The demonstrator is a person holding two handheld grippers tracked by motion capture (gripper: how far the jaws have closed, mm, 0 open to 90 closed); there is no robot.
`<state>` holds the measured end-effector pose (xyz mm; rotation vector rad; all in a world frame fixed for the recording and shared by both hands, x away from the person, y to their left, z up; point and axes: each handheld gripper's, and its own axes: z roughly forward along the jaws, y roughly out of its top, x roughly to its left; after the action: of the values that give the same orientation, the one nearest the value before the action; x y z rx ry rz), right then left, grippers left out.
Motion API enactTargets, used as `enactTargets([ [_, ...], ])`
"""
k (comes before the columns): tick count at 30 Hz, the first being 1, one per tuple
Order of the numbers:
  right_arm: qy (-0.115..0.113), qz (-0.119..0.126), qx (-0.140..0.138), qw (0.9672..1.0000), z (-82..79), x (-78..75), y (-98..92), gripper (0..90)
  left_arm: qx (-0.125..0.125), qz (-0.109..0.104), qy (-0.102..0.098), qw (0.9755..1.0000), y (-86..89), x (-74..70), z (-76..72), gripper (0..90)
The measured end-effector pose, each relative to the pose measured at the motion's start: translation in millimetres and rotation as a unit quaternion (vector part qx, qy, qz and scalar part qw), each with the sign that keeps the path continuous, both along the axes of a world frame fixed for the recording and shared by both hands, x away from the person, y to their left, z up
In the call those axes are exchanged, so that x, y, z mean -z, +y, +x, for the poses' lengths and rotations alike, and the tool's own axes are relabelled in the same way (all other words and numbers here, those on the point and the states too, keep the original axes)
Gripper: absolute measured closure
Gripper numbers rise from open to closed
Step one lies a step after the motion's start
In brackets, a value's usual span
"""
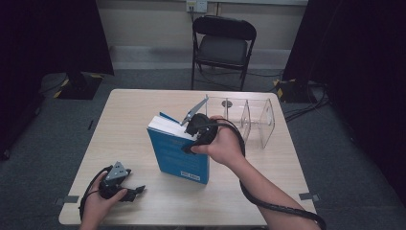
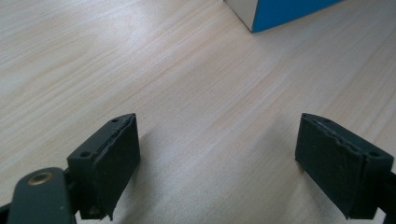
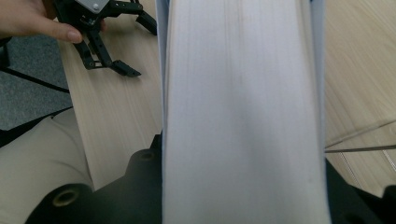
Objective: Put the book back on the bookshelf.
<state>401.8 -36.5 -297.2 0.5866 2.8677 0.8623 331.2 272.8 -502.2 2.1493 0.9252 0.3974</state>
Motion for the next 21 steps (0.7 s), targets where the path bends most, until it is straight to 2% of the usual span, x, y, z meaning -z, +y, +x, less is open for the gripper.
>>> enactTargets([
  [7,0.01,0.003,0.003,0.9999,-1.2,-3.3,-6.4,61.6,0.0,0.0,0.0,1.0,0.1,0.0,0.0,13.5],
  [21,0.004,0.008,0.012,0.9999,-5.7,-17.2,-22.0,61.6,0.0,0.0,0.0,1.0,0.0,0.0,0.0,13.5],
])
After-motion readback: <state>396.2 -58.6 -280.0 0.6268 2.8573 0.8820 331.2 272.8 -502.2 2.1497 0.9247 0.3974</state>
